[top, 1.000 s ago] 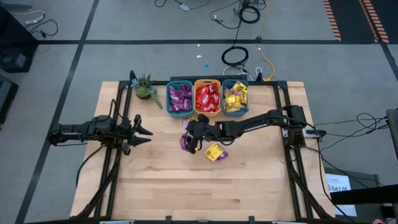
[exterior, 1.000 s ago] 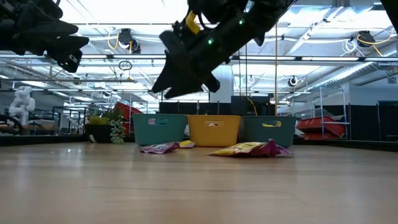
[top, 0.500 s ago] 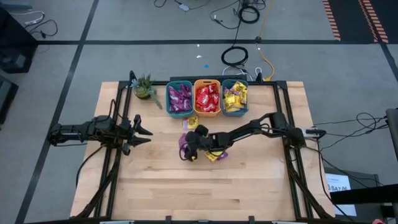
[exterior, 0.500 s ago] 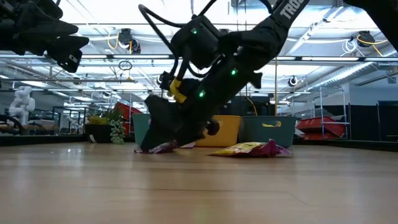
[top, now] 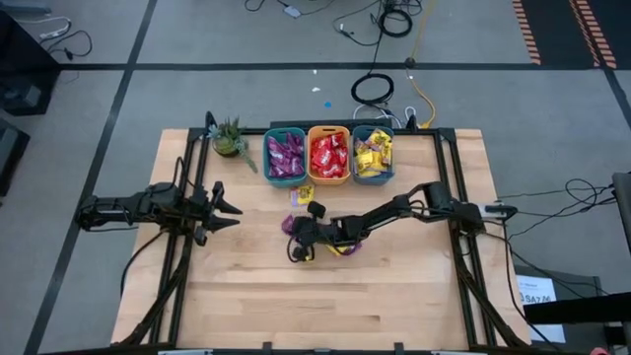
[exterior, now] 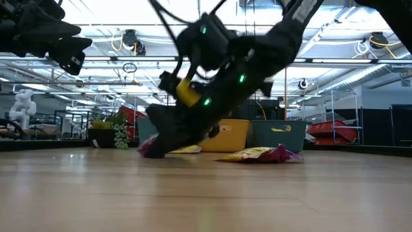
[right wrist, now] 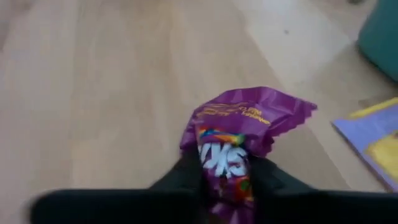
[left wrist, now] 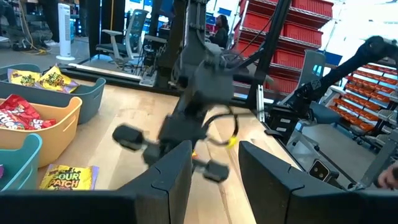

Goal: Sort candy
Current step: Put the violet candy into the blue bin

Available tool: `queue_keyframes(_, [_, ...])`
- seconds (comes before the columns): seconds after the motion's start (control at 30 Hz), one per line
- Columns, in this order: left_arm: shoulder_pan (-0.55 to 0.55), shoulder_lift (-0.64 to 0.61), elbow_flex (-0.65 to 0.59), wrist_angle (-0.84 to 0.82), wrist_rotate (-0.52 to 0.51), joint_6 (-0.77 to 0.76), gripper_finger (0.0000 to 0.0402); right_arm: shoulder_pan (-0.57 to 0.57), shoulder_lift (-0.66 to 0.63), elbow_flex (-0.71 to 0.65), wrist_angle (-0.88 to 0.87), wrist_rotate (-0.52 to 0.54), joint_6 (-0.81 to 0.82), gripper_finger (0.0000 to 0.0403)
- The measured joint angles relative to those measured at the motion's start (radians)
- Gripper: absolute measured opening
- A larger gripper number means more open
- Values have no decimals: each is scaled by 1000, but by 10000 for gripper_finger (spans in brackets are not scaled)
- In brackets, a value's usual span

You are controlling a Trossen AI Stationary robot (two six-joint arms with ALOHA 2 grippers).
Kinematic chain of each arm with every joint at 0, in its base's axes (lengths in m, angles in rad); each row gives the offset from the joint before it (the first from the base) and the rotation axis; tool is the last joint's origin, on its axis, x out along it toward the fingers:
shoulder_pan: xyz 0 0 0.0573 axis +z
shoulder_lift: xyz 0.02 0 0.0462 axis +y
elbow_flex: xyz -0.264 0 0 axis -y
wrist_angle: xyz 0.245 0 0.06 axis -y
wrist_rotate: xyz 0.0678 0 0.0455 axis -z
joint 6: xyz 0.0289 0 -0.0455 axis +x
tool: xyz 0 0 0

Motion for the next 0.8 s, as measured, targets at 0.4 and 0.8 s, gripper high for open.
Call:
queue_keyframes(0.4, [0,0,0,6,0,0,142,-160,-255,161,30,32,-292,17])
queue_keyframes(0.8, [0,0,0,3,0,0,142,-392,-235,306,-96,-149,-148,22])
